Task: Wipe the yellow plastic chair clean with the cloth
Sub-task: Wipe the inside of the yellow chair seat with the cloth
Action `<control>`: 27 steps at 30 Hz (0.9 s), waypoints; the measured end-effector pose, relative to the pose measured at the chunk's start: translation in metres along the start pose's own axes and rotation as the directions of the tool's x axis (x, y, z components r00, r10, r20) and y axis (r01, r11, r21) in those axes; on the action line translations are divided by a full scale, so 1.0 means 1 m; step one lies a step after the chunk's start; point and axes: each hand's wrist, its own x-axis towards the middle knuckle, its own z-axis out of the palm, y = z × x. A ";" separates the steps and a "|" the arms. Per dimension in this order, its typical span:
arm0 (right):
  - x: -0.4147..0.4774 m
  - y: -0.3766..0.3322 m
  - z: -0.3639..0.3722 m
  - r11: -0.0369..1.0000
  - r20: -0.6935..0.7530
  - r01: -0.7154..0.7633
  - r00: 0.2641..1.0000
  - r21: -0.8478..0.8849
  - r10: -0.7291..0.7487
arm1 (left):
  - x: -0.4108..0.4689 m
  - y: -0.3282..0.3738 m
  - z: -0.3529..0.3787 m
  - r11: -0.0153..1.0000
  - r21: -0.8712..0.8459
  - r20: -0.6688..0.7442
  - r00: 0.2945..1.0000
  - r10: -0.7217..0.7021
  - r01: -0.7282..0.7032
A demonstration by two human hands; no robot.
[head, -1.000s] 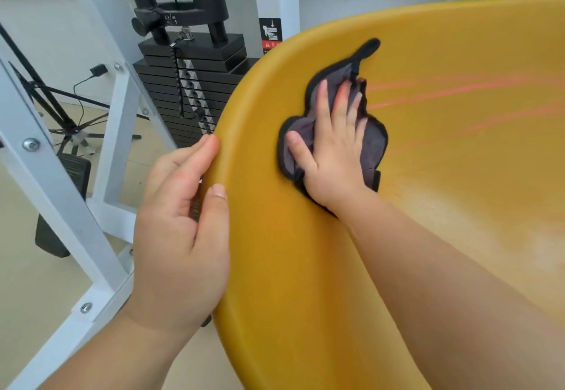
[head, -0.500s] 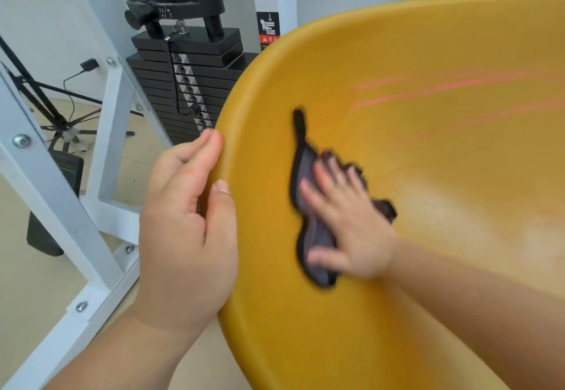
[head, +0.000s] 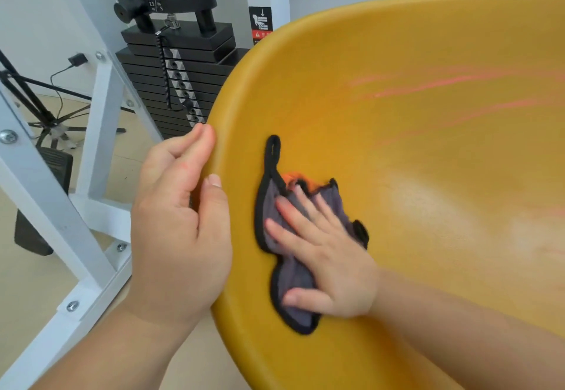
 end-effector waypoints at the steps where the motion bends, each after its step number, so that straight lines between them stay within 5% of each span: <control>1: -0.006 0.027 0.000 0.997 0.015 -0.011 1.000 -0.074 0.012 | 0.000 0.000 0.000 1.000 0.002 0.005 1.000 -0.004 0.004; 3: -0.014 0.091 -0.010 0.947 -0.022 -0.237 0.971 -0.215 0.237 | -0.001 0.002 -0.002 1.000 0.018 0.023 1.000 -0.004 0.003; 5: -0.019 0.139 -0.033 0.779 -0.109 -0.556 0.828 -0.289 0.551 | -0.001 0.005 -0.002 0.997 0.069 0.035 0.999 0.021 -0.023; 8: 0.004 0.149 -0.040 0.521 -0.275 -0.841 0.540 -0.144 0.796 | -0.001 0.006 0.001 0.992 0.118 0.037 0.999 0.039 -0.043; 10: 0.051 0.117 -0.030 0.483 -0.312 -0.875 0.448 0.041 0.838 | -0.001 0.006 0.002 0.992 0.121 0.026 0.999 0.039 -0.041; 15: 0.103 0.040 -0.024 0.821 -0.262 -0.553 0.779 0.142 0.570 | -0.001 0.005 0.002 0.992 0.118 0.017 0.999 0.032 -0.034; 18: 0.080 0.067 -0.033 0.903 -0.195 -0.413 0.901 -0.116 0.387 | -0.001 0.005 0.000 0.995 0.098 0.031 0.999 0.023 -0.026; 20: 0.062 0.114 -0.049 0.776 -0.241 -0.578 0.814 -0.253 0.528 | -0.001 0.005 -0.001 0.995 0.093 0.042 0.999 0.020 -0.023; 24: 0.047 0.162 -0.076 0.446 -0.401 -0.890 0.444 -0.095 0.801 | -0.001 0.007 0.000 0.994 0.106 0.037 0.999 0.036 -0.040; 25: 0.058 0.154 -0.072 0.435 -0.404 -0.899 0.418 -0.053 0.814 | -0.001 0.007 0.001 0.992 0.115 0.035 0.999 0.042 -0.046; 27: 0.087 0.121 -0.052 0.558 -0.377 -0.830 0.523 -0.019 0.765 | -0.001 0.006 0.002 0.992 0.115 0.025 0.999 0.038 -0.041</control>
